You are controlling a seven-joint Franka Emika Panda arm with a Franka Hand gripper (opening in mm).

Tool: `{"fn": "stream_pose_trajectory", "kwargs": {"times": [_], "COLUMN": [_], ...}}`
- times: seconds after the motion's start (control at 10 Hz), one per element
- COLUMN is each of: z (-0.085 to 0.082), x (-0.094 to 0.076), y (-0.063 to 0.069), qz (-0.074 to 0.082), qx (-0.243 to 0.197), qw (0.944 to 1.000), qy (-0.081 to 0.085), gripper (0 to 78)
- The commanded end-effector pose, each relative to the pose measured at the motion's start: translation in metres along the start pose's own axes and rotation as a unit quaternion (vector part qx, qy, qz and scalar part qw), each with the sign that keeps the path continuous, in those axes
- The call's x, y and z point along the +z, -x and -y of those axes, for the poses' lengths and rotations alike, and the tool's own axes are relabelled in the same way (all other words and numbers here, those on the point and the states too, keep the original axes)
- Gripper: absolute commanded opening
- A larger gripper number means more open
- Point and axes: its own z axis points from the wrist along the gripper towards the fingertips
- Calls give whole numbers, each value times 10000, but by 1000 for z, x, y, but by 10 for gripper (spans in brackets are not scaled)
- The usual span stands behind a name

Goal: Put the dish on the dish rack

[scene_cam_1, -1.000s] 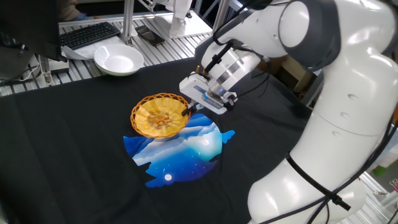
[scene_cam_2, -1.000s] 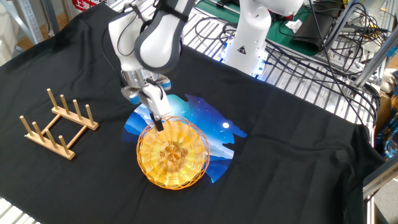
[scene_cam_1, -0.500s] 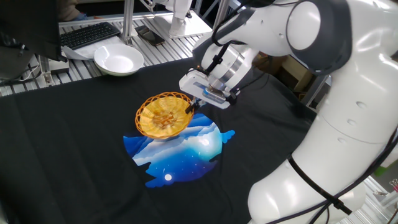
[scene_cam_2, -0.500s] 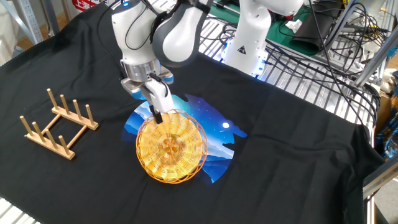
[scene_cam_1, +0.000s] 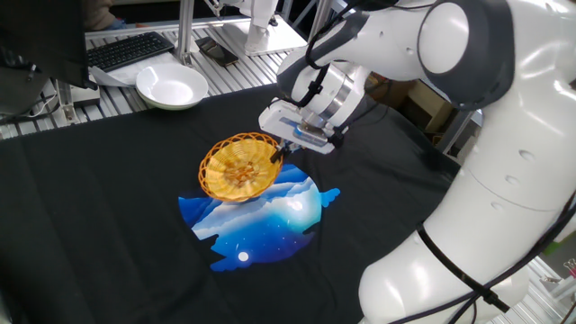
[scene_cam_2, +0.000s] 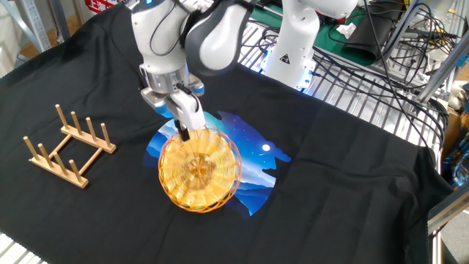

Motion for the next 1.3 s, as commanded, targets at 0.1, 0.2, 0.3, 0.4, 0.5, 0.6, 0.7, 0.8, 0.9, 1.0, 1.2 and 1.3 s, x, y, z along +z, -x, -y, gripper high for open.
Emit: {"fn": "stream_pose_trajectory", "kwargs": {"times": [0.1, 0.2, 0.3, 0.4, 0.5, 0.6, 0.7, 0.8, 0.9, 1.0, 1.2, 1.3], "z": [-1, 0, 1, 3, 3, 2, 2, 2, 1, 2, 3, 4], "x": [-19, -23, -28, -36, -43, -49, -55, -59, -63, -66, -75, -82], "y": [5, 7, 10, 14, 18, 22, 25, 28, 31, 33, 37, 40], "qz": [90, 114, 134, 119, 90, 89, 91, 100, 115, 132, 171, 148], "qx": [-212, -277, -370, -454, -507, -597, -678, -733, -815, -887, -1039, -1104], "qw": [9987, 9981, 9972, 9964, 9958, 9943, 9927, 9916, 9900, 9883, 9841, 9831], "qy": [-464, -529, -637, -711, -756, -880, -996, -1057, -1142, -1231, -1428, -1450], "gripper": [11, 11, 11, 11, 11, 11, 11, 11, 11, 11, 11, 11]}}
